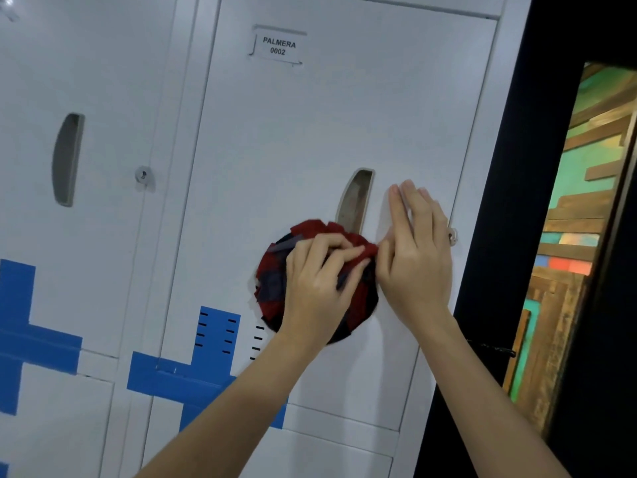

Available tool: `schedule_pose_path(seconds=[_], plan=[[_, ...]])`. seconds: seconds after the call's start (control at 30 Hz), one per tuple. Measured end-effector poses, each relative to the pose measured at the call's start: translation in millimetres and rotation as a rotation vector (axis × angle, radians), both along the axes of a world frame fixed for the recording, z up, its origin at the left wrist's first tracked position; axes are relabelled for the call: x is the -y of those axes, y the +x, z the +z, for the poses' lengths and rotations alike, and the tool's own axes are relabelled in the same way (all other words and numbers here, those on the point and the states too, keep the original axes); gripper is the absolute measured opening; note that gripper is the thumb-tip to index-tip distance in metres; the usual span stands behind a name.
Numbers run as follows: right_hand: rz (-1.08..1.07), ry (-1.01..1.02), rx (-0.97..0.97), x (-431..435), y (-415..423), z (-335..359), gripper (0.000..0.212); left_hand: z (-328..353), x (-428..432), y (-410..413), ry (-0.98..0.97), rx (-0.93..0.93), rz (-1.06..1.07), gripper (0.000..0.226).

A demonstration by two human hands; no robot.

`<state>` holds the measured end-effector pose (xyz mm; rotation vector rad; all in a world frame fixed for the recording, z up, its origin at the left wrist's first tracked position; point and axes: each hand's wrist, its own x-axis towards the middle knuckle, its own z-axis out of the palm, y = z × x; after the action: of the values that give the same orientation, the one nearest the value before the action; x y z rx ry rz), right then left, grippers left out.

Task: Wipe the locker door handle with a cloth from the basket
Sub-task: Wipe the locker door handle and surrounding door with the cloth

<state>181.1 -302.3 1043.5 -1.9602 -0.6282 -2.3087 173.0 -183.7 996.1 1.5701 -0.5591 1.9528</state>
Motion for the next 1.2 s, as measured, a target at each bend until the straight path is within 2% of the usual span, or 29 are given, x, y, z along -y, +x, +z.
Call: schedule_pose_path(seconds=[0.1,0.3,0.43,0.53,0.63,0.8,0.9,1.07,1.2], plan=[[0.001,-0.002,-0.005,0,-1,0,0.047,-4,-6,1,0.068,0.020,0.026,0.015],[0.003,-0.012,0.005,0,-1,1,0.042,33,-18,2,0.210,0.054,0.025,0.014],[0.003,-0.004,-0.001,0,-1,0,0.047,19,-48,6,0.534,0.114,0.104,0.019],[0.010,0.001,0.003,0,0,0,0.047,40,-69,8,0.807,0.152,0.128,0.021],[0.029,0.005,0.008,0,1,0,0.046,71,-83,9,0.947,0.157,0.109,0.024],[0.036,0.008,0.017,-1,1,0,0.044,120,-86,5,0.907,0.103,0.098,0.022],[0.031,0.006,0.004,-1,1,0,0.044,131,-75,3,0.800,0.073,0.071,0.023],[0.035,0.007,0.007,-1,1,1,0.045,95,-64,9,0.502,0.086,0.016,0.018],[0.030,0.011,0.005,-1,0,0,0.045,70,-74,13,0.524,0.132,0.028,0.019]])
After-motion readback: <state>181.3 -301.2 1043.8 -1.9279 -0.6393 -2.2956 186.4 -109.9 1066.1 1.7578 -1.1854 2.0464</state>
